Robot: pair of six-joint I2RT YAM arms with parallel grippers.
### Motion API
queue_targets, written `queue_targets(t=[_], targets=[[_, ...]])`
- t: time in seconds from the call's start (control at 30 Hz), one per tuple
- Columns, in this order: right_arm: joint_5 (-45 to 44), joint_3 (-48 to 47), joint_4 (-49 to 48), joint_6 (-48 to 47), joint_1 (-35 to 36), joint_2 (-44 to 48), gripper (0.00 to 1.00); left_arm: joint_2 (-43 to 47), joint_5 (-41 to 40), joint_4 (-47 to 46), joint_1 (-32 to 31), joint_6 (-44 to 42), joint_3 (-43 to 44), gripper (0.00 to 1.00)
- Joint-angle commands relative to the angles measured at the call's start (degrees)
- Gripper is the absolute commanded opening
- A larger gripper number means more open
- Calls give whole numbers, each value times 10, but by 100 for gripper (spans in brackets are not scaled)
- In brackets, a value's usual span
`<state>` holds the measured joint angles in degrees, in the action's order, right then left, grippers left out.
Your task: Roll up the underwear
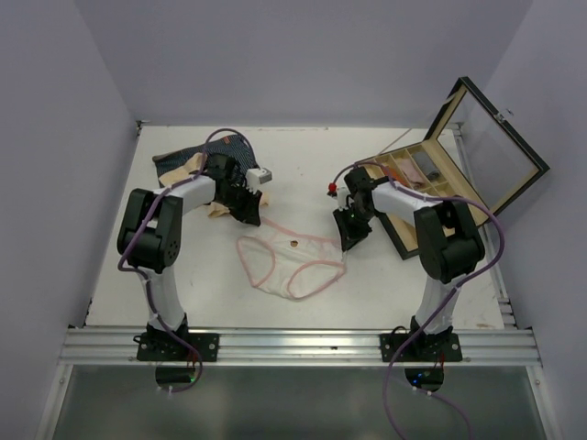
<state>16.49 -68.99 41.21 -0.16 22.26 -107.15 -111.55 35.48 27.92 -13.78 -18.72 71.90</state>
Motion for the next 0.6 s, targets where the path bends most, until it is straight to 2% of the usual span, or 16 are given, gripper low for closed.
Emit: queue_targets(t=[0.0,0.03,0.07,0.13,0.3,0.43,0.57], targets=[[19,-7,-20,-20,2,-5,15,11,16,-16,3,-10,-14,17],[21,-10,-20,-23,2,-6,12,18,15,-16,3,-12,-17,11],[21,-16,-20,-27,2,-8,6,20,14,-16,3,-13,-22,7],[17,-25,-20,-42,2,-11,0,30,4,-20,3,-10,-28,0],[6,-54,-29,-95,2,-10,0,71,-21,-45,7,-10,-58,0],[11,-31,-25,-111,2,5,0,64,-38,-51,7,-25,-52,0],[57,34,-5,-113,31,51,0,11,-31,-51,3,-29,22,0]])
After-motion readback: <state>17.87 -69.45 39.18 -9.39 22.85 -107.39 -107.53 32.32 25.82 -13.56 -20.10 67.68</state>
